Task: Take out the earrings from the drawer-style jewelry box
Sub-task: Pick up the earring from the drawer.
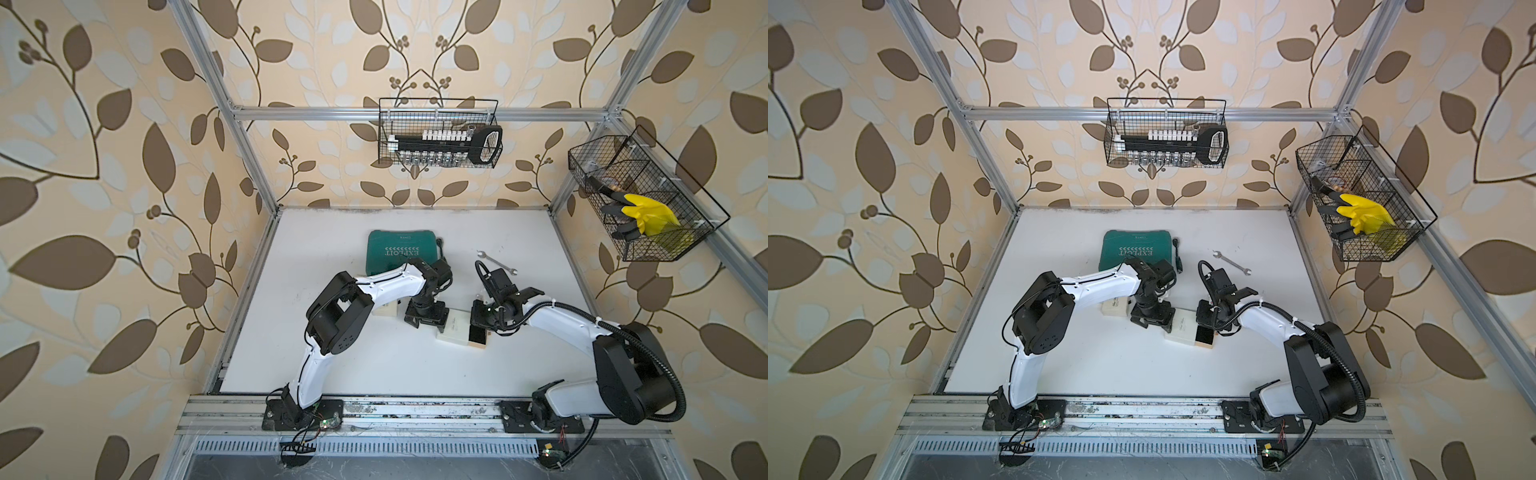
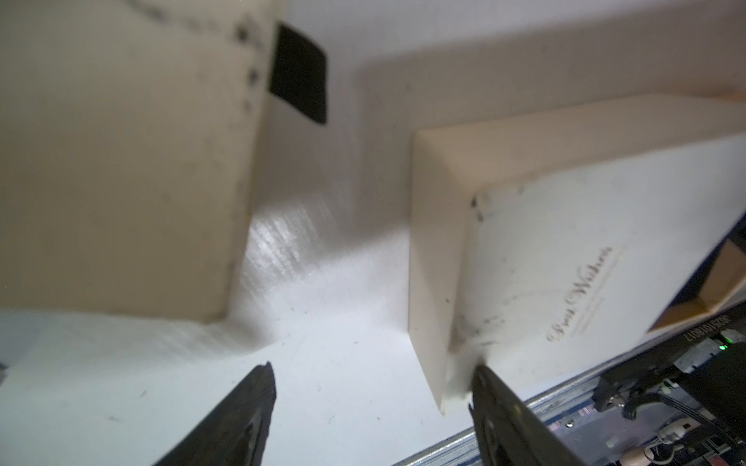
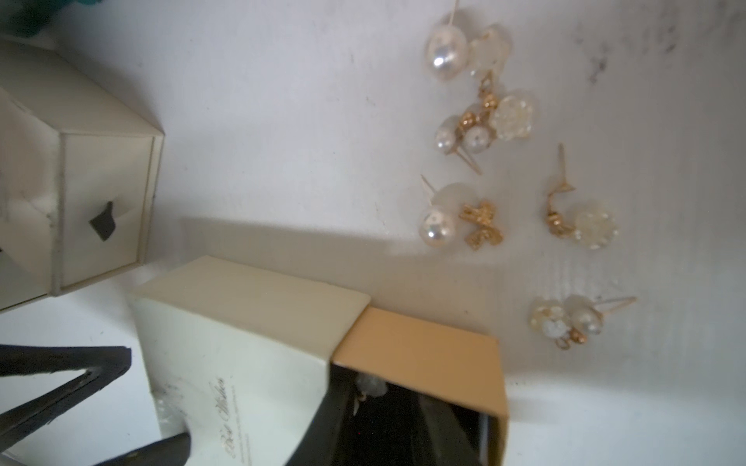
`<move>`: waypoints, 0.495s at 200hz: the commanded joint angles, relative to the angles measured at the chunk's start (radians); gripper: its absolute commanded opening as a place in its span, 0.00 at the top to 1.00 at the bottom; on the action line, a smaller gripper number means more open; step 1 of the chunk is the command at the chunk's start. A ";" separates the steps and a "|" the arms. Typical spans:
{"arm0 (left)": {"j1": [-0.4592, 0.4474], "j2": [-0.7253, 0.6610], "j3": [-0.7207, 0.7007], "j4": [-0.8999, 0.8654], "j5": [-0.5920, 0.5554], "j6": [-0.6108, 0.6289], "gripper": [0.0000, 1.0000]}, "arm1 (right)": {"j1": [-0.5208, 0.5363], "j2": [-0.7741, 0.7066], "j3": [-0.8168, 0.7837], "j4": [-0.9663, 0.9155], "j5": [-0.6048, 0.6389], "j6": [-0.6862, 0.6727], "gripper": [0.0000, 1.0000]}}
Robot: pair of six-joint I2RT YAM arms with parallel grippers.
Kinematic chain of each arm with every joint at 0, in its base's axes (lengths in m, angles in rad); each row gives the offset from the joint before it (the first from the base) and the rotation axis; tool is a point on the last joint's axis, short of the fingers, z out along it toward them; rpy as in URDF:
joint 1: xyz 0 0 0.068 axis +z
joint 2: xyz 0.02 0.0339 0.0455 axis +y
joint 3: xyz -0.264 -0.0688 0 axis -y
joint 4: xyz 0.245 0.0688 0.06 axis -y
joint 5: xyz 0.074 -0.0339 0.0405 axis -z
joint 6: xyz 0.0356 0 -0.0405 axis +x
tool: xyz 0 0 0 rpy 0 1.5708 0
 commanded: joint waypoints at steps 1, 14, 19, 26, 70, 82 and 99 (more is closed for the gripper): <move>-0.008 0.132 -0.061 -0.027 -0.205 -0.004 0.22 | 0.017 0.034 0.011 0.006 0.047 0.007 0.75; -0.008 0.135 -0.057 -0.028 -0.204 -0.002 0.22 | 0.024 0.039 0.007 0.008 0.053 0.006 0.78; -0.009 0.136 -0.056 -0.029 -0.204 -0.002 0.22 | 0.026 0.041 0.005 0.007 0.053 0.005 0.79; -0.008 0.137 -0.054 -0.030 -0.205 -0.002 0.22 | 0.027 0.041 0.003 0.009 0.051 0.003 0.80; -0.008 0.146 -0.045 -0.035 -0.203 0.001 0.22 | 0.028 -0.019 0.008 -0.003 0.024 -0.021 0.90; -0.008 0.148 -0.041 -0.036 -0.202 0.002 0.22 | 0.029 -0.045 0.011 -0.005 0.005 -0.033 0.91; -0.008 0.152 -0.039 -0.038 -0.201 0.002 0.22 | 0.028 -0.080 0.017 -0.017 -0.015 -0.038 0.92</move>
